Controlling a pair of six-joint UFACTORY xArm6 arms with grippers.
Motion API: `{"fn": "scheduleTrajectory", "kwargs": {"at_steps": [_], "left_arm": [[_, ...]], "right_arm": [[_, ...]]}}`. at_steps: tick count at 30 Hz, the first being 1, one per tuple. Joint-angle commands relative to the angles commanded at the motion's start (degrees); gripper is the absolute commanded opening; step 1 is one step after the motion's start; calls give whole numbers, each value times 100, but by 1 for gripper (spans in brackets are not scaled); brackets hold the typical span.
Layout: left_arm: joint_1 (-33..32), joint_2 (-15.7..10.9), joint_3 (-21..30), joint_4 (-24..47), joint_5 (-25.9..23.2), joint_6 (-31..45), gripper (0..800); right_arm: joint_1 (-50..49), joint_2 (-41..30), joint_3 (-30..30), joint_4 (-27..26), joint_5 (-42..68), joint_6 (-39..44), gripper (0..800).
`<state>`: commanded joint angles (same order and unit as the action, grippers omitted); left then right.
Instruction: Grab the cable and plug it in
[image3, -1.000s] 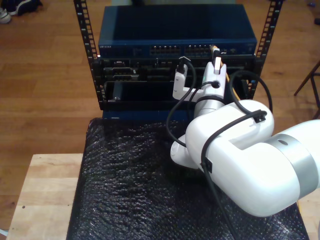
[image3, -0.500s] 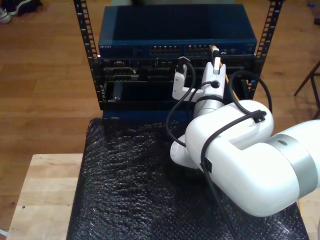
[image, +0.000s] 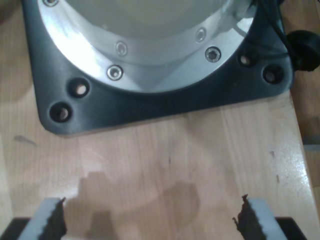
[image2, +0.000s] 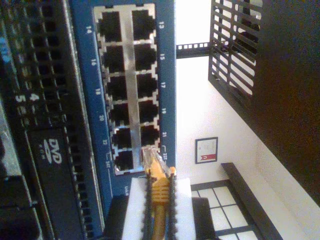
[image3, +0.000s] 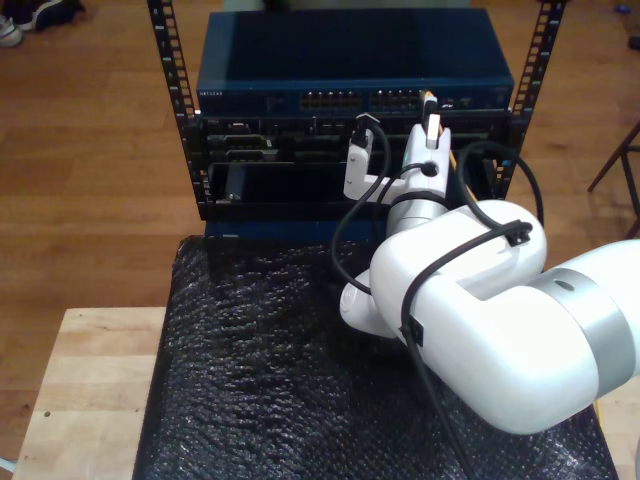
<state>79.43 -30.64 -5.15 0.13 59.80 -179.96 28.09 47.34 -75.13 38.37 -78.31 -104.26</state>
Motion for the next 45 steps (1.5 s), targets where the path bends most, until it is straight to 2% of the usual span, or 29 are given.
{"fn": "scheduleTrajectory", "kwargs": {"at_steps": [23,25,29,30,37,45], "left_arm": [[0,0,0,0,0,0,800],[0,0,0,0,0,0,800],[0,0,0,0,0,0,800],[0,0,0,0,0,9,800],[0,0,0,0,0,9,800],[0,0,0,0,0,0,800]], "right_arm": [[-18,211,-334,-18,97,18,0],[-26,202,-299,-35,105,26,36],[-44,176,-273,-44,404,44,194],[-35,167,-264,-44,448,44,207],[-9,-97,-88,-44,466,62,235],[18,-914,862,-44,870,70,290]]}}
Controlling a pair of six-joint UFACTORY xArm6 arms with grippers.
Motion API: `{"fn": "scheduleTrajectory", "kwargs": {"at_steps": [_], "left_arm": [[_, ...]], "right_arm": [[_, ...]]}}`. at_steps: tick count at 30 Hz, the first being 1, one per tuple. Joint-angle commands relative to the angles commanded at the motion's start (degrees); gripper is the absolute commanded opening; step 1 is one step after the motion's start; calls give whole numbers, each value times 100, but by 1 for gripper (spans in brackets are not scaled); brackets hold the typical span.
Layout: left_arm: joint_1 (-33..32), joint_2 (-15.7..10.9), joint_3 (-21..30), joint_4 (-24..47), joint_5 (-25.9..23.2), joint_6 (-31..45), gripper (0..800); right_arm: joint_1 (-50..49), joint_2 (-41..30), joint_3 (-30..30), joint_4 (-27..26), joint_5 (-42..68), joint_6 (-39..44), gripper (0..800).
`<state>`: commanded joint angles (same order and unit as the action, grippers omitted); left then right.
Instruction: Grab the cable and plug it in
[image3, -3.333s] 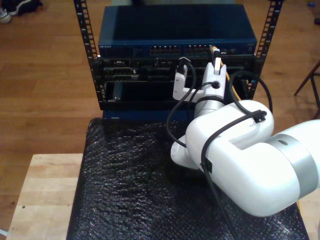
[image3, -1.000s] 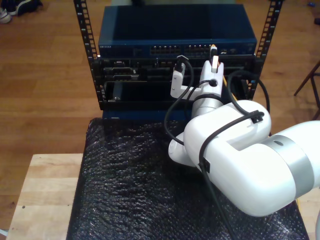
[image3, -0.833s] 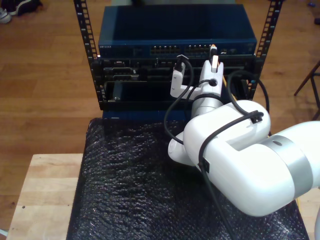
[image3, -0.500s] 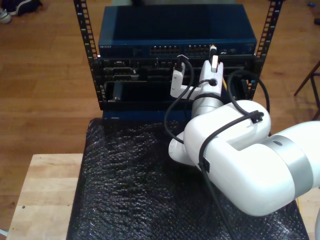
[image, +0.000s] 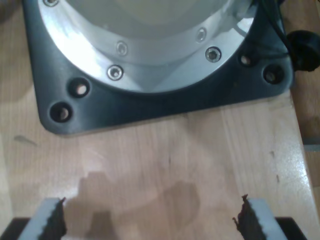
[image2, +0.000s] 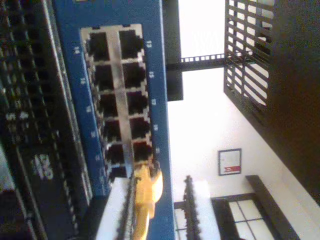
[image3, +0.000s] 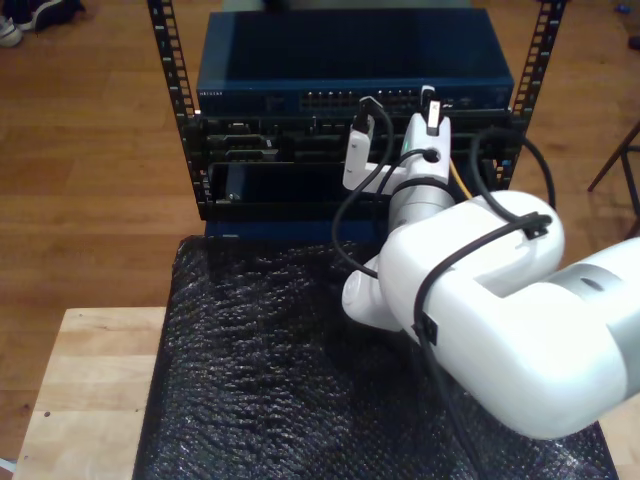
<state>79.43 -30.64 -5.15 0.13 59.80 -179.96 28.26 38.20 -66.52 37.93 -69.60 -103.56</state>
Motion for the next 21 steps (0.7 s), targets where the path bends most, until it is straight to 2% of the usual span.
{"fn": "scheduleTrajectory", "kwargs": {"at_steps": [12,21], "left_arm": [[0,0,0,0,0,0,800],[0,0,0,0,0,9,800]], "right_arm": [[0,-1925,2084,-88,1020,-9,412],[-527,-3525,3270,-818,2435,-18,484]]}}
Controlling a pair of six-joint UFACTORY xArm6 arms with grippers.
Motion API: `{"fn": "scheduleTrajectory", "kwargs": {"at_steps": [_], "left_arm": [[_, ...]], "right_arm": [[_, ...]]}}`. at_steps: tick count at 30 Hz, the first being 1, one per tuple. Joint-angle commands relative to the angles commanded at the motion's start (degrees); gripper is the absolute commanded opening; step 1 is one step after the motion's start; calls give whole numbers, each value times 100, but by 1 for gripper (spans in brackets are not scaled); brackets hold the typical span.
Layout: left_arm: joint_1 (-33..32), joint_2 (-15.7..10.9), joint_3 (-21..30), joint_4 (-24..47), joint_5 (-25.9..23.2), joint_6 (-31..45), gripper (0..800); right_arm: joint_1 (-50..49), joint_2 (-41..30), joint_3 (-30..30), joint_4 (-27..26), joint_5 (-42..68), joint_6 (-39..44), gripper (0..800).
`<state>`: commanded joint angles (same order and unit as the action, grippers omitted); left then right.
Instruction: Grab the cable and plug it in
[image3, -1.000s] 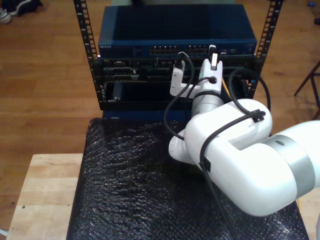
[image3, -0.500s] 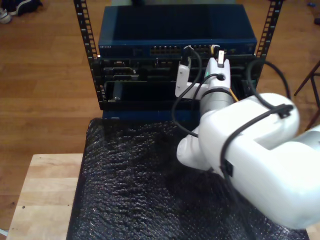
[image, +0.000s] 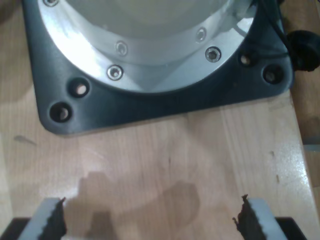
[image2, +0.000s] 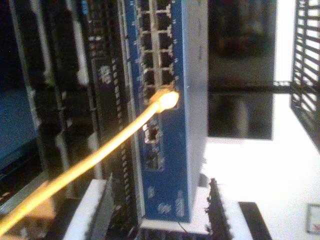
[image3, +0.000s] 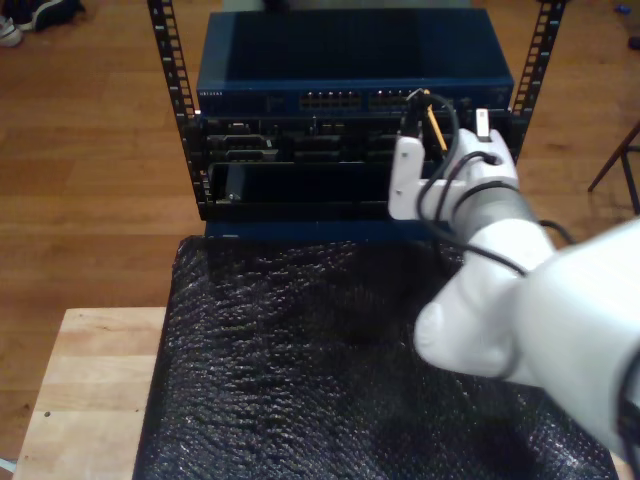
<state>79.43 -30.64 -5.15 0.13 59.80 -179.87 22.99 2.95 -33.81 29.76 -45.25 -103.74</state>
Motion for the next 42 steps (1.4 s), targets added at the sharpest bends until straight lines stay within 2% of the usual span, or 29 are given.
{"fn": "scheduleTrajectory", "kwargs": {"at_steps": [8,12,19,24,28,31,42], "left_arm": [[0,0,0,0,0,0,800],[0,0,0,0,0,0,800],[0,0,0,0,0,-9,800],[0,0,0,0,0,-9,800],[0,0,0,0,0,0,800],[0,0,0,0,0,0,800],[0,0,0,0,0,0,800]], "right_arm": [[-914,-1029,316,-325,1758,-132,589],[-1538,-1424,387,-422,2514,-519,612],[-3024,-1723,343,-659,3789,-1415,645],[-4176,-1705,-62,-686,4914,-2295,671],[-5073,-1697,-404,-659,6040,-2945,747],[-5635,-1688,-571,-659,6725,-3174,776],[-6989,-1837,-1037,-721,9055,-3727,793]]}}
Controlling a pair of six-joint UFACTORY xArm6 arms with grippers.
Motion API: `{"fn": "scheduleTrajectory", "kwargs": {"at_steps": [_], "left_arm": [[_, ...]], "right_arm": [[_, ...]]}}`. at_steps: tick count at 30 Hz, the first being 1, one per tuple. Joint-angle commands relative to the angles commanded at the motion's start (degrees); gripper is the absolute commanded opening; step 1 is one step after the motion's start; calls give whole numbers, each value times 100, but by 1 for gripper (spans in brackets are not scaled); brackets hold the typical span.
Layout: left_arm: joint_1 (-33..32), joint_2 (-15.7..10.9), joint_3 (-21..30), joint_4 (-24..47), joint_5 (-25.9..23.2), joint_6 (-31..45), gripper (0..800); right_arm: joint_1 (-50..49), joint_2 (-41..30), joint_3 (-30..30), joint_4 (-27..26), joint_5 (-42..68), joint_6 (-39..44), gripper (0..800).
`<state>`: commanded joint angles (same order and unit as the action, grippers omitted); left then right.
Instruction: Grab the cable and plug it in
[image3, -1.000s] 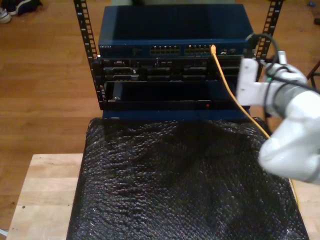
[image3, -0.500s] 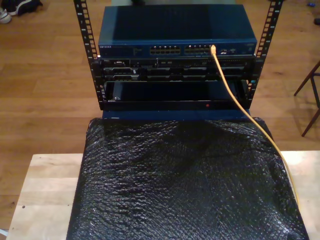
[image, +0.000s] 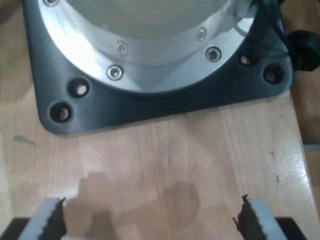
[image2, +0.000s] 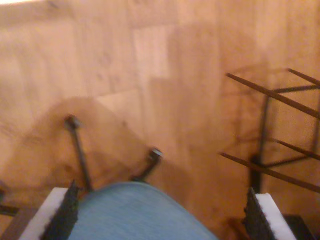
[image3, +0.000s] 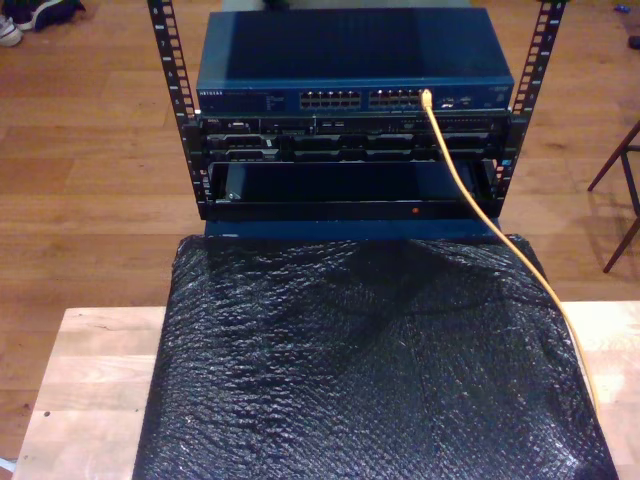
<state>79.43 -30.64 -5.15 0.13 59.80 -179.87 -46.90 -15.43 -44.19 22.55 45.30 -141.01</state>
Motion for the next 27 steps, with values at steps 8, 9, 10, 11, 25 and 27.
{"fn": "scheduleTrajectory", "kwargs": {"at_steps": [8,9,10,11,25,27], "left_arm": [[0,0,0,0,0,-9,800],[0,0,0,0,0,-9,800],[0,0,0,0,0,-9,800],[0,0,0,0,0,0,800],[0,0,0,0,0,-9,800],[0,0,0,0,0,0,800]], "right_arm": [[-1345,-545,-79,-325,1934,-264,793],[-1459,-571,-70,-492,2092,-316,793],[-1556,-589,-62,-695,2224,-396,793],[-1618,-607,-53,-888,2356,-492,793],[-2989,-1204,334,-1495,3481,-2629,798],[-3218,-1389,571,-1495,3490,-2971,798]]}}
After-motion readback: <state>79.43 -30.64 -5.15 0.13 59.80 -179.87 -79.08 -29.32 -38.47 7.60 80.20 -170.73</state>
